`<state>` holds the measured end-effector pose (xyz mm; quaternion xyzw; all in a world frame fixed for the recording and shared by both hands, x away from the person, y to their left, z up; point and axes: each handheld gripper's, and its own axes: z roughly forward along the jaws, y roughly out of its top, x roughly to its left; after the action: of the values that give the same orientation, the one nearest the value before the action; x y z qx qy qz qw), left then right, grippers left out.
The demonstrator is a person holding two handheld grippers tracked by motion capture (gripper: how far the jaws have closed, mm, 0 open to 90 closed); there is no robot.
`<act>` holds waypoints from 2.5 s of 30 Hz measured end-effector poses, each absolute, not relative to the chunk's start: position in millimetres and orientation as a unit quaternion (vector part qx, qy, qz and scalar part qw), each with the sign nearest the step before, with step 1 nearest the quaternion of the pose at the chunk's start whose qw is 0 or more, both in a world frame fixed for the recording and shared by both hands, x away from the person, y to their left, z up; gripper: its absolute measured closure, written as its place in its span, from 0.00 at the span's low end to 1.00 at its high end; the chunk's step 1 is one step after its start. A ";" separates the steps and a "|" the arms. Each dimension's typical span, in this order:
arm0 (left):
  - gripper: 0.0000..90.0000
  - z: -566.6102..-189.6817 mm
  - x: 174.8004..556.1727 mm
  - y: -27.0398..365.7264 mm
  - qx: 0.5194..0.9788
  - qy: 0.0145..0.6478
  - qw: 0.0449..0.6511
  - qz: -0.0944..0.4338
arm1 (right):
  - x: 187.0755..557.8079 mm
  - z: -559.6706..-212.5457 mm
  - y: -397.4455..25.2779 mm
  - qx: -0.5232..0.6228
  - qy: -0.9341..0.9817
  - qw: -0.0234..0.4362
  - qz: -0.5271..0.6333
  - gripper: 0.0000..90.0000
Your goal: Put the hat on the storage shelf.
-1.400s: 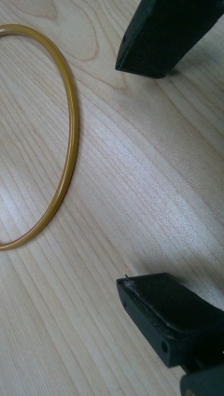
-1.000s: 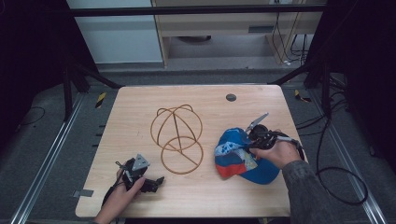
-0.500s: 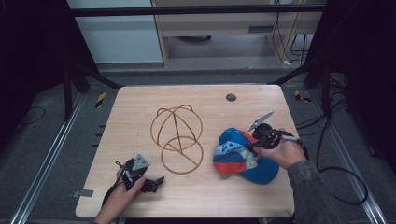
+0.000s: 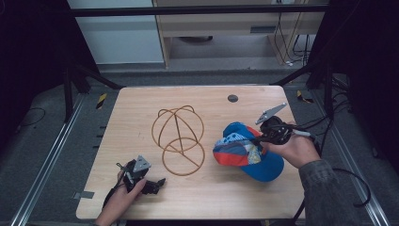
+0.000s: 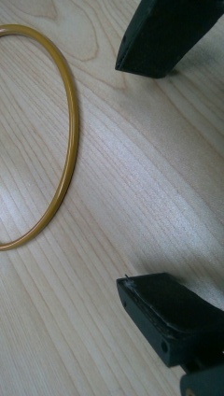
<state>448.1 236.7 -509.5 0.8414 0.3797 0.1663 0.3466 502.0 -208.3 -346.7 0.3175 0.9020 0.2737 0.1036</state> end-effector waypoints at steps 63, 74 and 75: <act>0.00 -509.5 448.0 236.6 0.841 0.380 0.347 0.167 | 493.8 -178.9 -129.4 0.210 0.872 0.218 0.384 1.00; 0.00 -509.5 448.0 236.6 0.841 0.380 0.347 0.167 | 501.0 -179.5 -94.0 0.181 0.877 0.212 0.392 1.00; 0.00 -509.5 448.0 236.6 0.841 0.380 0.347 0.167 | 501.2 -179.9 -91.2 0.179 0.877 0.211 0.392 1.00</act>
<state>448.0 236.6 -509.5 0.8408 0.3802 0.1675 0.3470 501.2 -91.2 -179.9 0.1792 0.8772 0.3922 0.2113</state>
